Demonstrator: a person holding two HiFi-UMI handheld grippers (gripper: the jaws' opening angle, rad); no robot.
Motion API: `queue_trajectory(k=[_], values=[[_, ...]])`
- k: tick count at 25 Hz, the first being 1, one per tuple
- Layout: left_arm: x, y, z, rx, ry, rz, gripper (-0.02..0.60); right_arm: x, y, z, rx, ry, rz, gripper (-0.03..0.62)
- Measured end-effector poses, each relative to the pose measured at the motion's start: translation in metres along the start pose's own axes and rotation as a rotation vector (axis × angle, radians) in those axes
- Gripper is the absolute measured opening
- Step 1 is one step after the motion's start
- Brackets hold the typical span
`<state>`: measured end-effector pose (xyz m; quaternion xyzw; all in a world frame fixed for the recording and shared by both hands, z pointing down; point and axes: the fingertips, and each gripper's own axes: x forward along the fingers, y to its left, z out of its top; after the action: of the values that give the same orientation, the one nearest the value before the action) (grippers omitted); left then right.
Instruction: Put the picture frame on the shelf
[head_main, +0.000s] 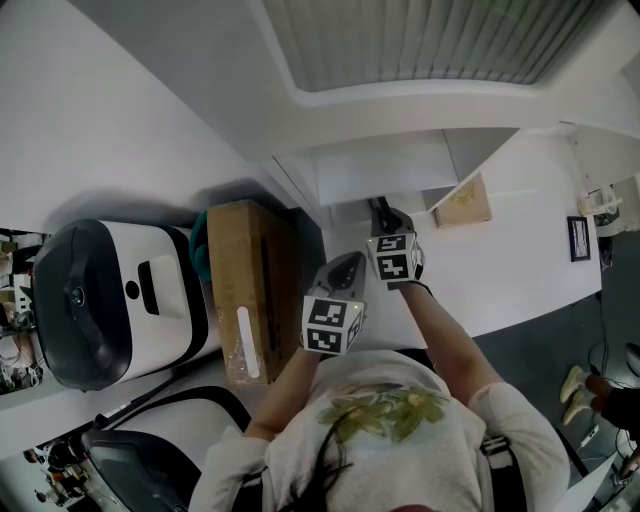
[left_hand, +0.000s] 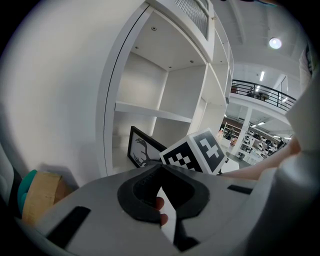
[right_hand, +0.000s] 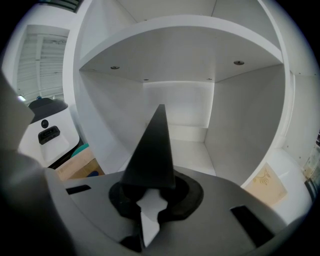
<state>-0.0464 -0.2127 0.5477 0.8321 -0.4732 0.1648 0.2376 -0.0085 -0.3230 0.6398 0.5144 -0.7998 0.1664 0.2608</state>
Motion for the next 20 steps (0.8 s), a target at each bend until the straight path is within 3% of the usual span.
queue_trajectory(k=[4,8,20], values=[[-0.002,0.003,-0.001,-0.003,-0.001,-0.001,0.023,-0.004,0.007,0.003,0.009,-0.02,0.015,0.039],[-0.003,0.001,-0.001,0.0,-0.002,-0.005,0.023,-0.014,0.007,0.0,0.02,-0.016,0.015,0.096],[-0.007,-0.013,0.003,0.025,-0.014,-0.024,0.023,-0.051,0.004,-0.02,0.024,-0.02,0.029,0.1]])
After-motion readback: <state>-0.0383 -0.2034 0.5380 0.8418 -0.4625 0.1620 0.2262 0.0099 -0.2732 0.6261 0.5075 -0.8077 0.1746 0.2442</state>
